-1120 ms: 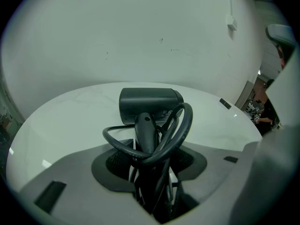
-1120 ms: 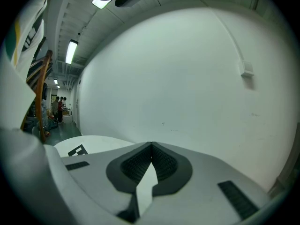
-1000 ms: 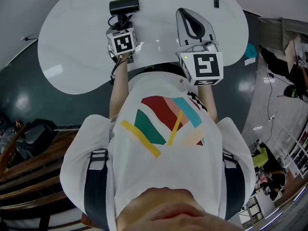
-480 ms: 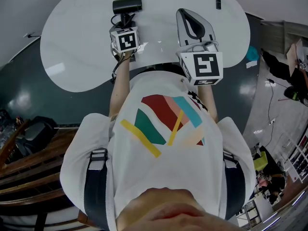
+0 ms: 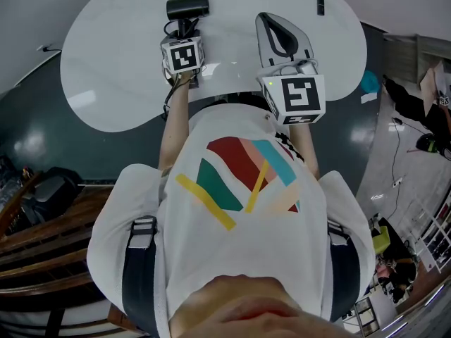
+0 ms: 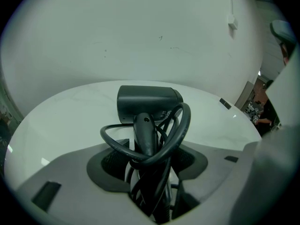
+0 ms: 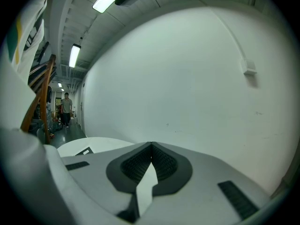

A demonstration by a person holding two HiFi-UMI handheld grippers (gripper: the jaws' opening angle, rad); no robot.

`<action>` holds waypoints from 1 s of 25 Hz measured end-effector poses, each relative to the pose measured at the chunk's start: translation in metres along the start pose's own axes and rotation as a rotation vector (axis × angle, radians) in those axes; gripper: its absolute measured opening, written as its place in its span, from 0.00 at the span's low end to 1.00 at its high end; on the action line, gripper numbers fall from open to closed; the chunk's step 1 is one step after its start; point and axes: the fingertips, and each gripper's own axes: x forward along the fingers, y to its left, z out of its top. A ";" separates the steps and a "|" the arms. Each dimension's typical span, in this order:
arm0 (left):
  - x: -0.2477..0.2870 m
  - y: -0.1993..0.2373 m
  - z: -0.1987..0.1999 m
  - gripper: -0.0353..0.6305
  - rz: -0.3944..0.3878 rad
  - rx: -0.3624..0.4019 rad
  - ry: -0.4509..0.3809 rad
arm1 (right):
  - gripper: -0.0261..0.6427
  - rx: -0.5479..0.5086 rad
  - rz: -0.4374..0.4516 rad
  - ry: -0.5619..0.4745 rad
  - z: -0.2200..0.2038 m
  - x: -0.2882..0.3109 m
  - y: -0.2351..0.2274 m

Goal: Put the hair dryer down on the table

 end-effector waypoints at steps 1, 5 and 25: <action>0.000 0.000 0.001 0.41 -0.006 -0.021 -0.008 | 0.06 0.000 0.003 0.000 0.000 0.000 0.000; 0.000 -0.001 0.005 0.51 -0.009 -0.070 -0.038 | 0.06 0.000 0.015 0.001 -0.002 0.000 -0.001; -0.020 0.008 -0.010 0.61 0.066 -0.069 -0.005 | 0.06 -0.016 0.107 -0.030 0.006 0.010 0.013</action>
